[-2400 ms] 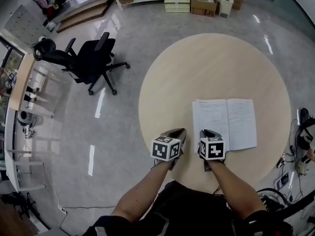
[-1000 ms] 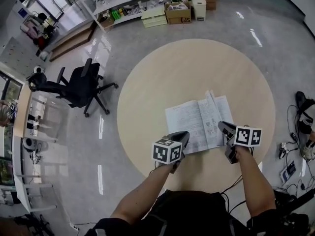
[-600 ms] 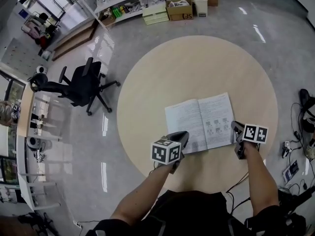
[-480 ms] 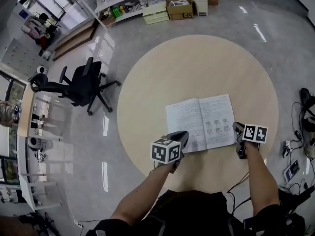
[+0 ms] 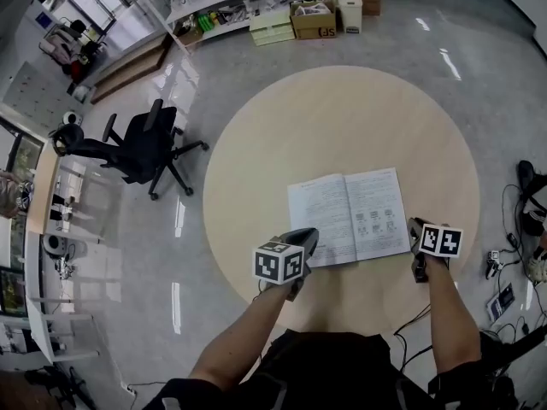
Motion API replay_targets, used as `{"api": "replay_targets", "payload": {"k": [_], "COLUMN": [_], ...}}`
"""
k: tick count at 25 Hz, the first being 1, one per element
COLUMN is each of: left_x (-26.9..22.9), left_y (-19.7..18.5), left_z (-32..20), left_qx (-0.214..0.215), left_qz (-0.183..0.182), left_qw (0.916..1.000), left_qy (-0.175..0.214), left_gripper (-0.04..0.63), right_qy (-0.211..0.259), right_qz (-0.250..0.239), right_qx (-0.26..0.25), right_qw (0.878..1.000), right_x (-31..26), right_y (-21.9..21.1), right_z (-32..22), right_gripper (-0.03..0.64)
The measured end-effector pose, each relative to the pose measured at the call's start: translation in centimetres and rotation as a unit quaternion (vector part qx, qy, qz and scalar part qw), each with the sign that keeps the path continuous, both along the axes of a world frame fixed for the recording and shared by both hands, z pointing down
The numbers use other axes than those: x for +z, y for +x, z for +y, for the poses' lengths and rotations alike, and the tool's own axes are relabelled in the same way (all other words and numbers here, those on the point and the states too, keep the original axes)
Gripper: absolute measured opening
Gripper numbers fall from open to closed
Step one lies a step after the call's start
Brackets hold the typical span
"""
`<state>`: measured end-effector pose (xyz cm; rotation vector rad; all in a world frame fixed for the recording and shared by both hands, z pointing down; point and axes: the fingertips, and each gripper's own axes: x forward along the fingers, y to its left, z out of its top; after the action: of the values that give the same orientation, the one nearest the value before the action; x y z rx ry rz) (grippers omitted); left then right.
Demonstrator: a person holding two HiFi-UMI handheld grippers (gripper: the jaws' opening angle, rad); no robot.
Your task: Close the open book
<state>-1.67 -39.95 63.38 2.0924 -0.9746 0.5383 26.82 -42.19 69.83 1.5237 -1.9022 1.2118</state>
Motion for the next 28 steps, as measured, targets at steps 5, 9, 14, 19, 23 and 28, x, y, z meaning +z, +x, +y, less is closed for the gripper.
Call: {"api": "replay_targets", "payload": {"k": [5,9,14,19,23,28], "left_x": [-0.4,-0.6,-0.9,-0.5,0.4,1.2], "left_y": [-4.2,-7.7,-9.2,-9.6,-9.4,-8.6], "left_z": [0.0,0.6,1.6,2.1,2.9,4.1], "left_qx": [-0.044,-0.074,-0.086,-0.085,-0.069,-0.054], "left_qz": [-0.004,-0.007,0.0,0.003,-0.009,-0.013], "left_qw": [0.999,0.9972,0.9963,0.9964,0.9975,0.9983], "left_qy": [0.003,0.006,0.007,0.005,-0.01,-0.017], "left_gripper": [-0.014,-0.014,-0.014,-0.014,-0.014,-0.014], "right_qy": [0.029,0.042,0.071,0.074,0.069,0.069], "right_qz": [0.004,0.005,0.031,0.068,0.092,0.159], "right_qx": [-0.041,-0.087,-0.193,-0.267,-0.327,-0.436], "right_qw": [0.999,0.995,0.978,0.958,0.938,0.883], "right_x": [-2.8,-4.3,-6.1,-5.9,-5.4,-3.2], "right_y": [-3.3,-8.0,-15.7,-21.4,-25.1,-28.7], "right_z": [-0.6,-0.7,0.0,1.6,3.8,7.5], "right_gripper": [0.066,0.066,0.067,0.096,0.129,0.201]}}
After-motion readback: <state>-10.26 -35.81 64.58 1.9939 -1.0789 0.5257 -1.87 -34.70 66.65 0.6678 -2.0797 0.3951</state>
